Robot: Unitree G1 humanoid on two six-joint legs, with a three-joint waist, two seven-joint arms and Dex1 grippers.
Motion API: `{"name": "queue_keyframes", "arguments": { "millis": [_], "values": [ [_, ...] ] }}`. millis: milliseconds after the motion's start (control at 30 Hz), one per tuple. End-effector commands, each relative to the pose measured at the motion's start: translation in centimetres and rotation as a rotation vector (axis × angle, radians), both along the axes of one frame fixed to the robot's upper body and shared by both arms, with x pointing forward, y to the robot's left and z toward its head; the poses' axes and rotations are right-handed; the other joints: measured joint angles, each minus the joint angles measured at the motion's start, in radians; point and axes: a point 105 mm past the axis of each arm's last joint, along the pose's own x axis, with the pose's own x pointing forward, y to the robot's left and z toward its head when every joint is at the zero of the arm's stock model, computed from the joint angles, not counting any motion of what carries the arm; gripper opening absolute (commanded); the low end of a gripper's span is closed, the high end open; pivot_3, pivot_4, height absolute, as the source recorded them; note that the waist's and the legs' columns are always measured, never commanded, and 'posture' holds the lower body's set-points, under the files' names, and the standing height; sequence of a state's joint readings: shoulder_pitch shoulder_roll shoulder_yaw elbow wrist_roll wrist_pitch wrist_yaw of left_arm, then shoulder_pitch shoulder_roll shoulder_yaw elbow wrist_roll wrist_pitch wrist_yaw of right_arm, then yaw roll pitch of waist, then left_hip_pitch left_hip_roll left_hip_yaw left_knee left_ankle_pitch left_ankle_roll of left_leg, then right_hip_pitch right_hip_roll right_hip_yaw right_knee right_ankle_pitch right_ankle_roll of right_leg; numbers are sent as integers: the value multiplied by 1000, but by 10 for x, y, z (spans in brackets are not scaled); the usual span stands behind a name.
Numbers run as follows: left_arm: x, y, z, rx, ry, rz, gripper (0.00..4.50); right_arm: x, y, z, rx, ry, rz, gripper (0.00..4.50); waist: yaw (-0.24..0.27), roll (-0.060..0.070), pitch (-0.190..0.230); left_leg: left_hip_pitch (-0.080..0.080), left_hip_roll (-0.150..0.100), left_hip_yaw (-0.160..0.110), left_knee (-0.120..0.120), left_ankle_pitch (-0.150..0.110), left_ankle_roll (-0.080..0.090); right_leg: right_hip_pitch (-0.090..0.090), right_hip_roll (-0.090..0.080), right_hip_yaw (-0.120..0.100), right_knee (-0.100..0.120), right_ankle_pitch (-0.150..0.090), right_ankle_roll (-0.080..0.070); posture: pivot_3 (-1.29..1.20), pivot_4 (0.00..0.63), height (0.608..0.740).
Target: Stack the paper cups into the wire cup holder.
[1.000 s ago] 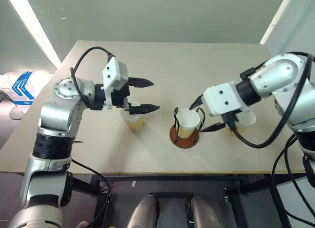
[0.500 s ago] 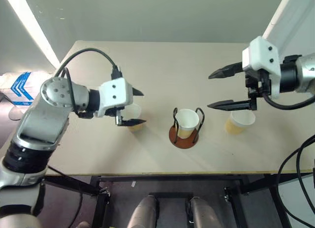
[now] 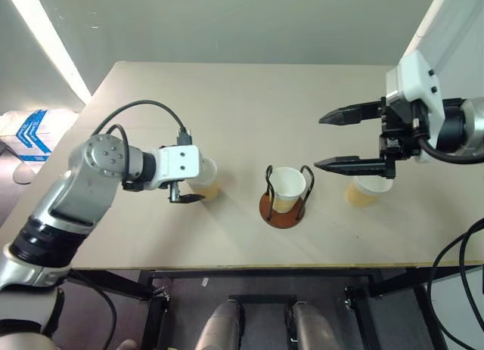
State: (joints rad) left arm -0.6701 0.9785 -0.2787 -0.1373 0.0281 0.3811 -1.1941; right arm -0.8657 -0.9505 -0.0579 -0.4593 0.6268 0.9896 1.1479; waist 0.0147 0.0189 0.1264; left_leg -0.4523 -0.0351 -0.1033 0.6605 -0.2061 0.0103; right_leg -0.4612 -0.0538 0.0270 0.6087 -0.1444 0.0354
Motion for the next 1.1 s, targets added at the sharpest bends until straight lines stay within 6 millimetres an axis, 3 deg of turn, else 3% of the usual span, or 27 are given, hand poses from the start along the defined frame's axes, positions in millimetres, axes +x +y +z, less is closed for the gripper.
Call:
{"name": "queue_keyframes", "arguments": {
  "millis": [33,133,233,600,833,1100],
  "values": [
    [3,-4,6,28,-34,-35,4500,-7,-1,11,15,-52,-1,4070,0,0,0,0,0,0,0,0,0,0,0,0,0,0,0,0,150,740],
    [4,-6,3,39,-22,-56,4500,-8,-1,11,20,-56,-5,4070,0,0,0,0,0,0,0,-1,1,0,0,0,0,0,1,0,150,740],
    [5,-7,1,55,-16,-73,3881,-9,-2,12,26,-59,-13,4115,0,0,0,0,0,0,0,-1,1,0,0,0,0,-1,1,0,150,740],
    [2,-4,0,43,38,-131,9,-10,-5,14,45,-90,-28,4115,0,0,0,0,0,0,1,-1,2,0,0,0,1,0,1,0,150,740],
    [4,-9,18,-23,21,-151,9,-9,-11,14,112,-91,-39,4115,1,0,0,-1,0,0,2,-1,3,0,0,0,1,0,1,0,150,740],
    [-8,-33,61,-194,56,-277,9,-14,-25,7,252,-64,-73,4115,5,-2,-1,-1,0,1,3,-1,4,0,0,0,0,1,4,0,150,740]
  ]
}}
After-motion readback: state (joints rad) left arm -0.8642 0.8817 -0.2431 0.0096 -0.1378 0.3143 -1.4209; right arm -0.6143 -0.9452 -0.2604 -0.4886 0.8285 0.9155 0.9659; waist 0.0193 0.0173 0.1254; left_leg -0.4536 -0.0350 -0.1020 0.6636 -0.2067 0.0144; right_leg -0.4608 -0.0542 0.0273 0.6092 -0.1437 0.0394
